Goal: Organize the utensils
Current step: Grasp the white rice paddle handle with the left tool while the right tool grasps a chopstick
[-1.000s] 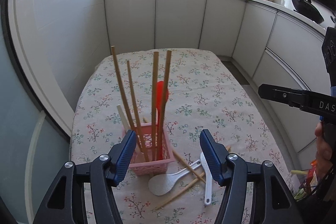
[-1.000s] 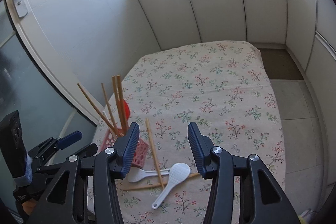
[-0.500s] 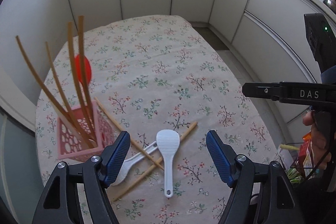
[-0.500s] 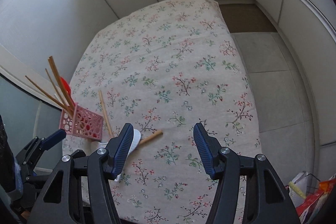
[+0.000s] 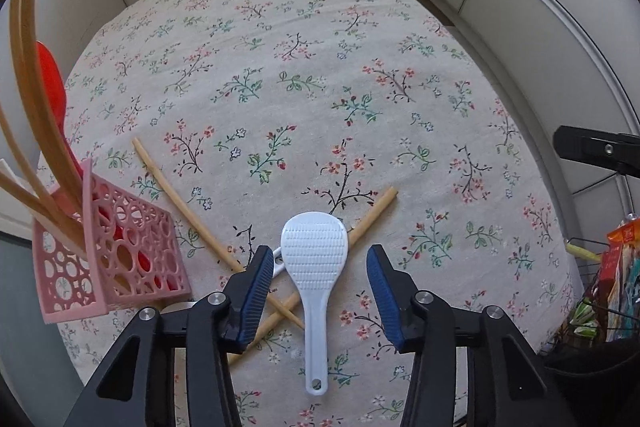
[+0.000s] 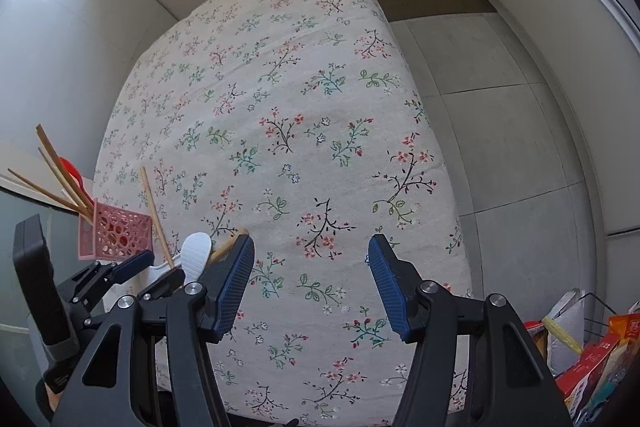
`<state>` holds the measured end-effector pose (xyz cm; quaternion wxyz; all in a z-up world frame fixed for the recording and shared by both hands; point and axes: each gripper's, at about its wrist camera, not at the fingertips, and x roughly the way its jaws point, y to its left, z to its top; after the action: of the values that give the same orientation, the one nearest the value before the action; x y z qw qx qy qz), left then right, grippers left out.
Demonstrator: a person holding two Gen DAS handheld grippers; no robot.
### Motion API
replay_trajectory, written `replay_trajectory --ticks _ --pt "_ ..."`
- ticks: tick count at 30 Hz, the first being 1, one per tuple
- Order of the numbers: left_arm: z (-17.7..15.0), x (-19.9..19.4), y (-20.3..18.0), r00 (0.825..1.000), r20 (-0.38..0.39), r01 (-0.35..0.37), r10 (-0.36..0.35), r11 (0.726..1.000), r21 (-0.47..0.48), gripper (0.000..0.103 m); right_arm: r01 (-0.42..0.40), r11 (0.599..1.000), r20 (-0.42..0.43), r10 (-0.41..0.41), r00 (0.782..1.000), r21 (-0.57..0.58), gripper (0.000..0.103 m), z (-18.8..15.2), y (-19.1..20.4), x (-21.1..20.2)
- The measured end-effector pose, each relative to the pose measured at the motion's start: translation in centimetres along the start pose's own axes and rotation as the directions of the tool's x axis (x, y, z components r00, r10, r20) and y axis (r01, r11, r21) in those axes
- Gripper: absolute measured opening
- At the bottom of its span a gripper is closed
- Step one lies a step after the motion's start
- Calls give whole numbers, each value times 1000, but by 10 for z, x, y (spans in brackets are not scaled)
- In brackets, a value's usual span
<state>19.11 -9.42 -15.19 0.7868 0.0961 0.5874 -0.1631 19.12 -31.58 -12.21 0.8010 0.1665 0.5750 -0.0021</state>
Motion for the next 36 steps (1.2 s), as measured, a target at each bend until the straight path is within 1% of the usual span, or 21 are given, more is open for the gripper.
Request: replay_trajectory --ticks 4,9,15,16,17,18,19,22,24,25,29,32,36 --pt "5 18 1 998 -42 -39 39 999 3 46 -3 1000 -8 3 1000 -6 62 0 1 2" --pt "9 30 -1 998 -65 -16 16 1000 -3 46 -2 1000 -18 2 1000 -21 62 -2 4 6" --pt "13 43 2 995 -99 -29 27 999 -18 46 4 999 -32 -5 999 -35 62 -4 7 11" --pt "14 43 3 995 -95 -24 21 999 -28 43 5 999 -35 -7 999 -36 62 -4 8 12" --pt "14 41 5 996 -89 -19 15 999 -35 39 7 999 -38 -8 999 -37 62 -4 8 13" --pt "14 39 5 997 -80 -13 10 999 -37 29 9 999 -41 -10 999 -37 62 -4 8 14" --pt "14 36 6 998 -68 -12 9 999 -37 22 11 999 -44 -12 999 -37 62 -5 8 15" --pt "17 27 4 999 -32 -27 26 999 -30 11 12 999 -55 -14 998 -33 62 -4 9 20" --pt "18 21 7 999 -14 -30 30 999 -33 8 9 999 -63 -11 998 -32 62 -4 11 23" --pt "17 18 8 999 -5 -32 32 999 -35 5 10 999 -66 -12 998 -34 62 -4 12 24" --pt "12 1 10 998 41 -35 36 999 -38 3 18 999 -79 -22 997 -50 62 -6 19 32" --pt "9 -12 10 995 88 -31 35 999 -45 3 6 999 -102 -11 995 -47 62 -6 24 41" --pt "2 -39 14 983 181 -18 26 999 -45 3 -27 1000 -143 26 989 -8 62 -6 30 59"
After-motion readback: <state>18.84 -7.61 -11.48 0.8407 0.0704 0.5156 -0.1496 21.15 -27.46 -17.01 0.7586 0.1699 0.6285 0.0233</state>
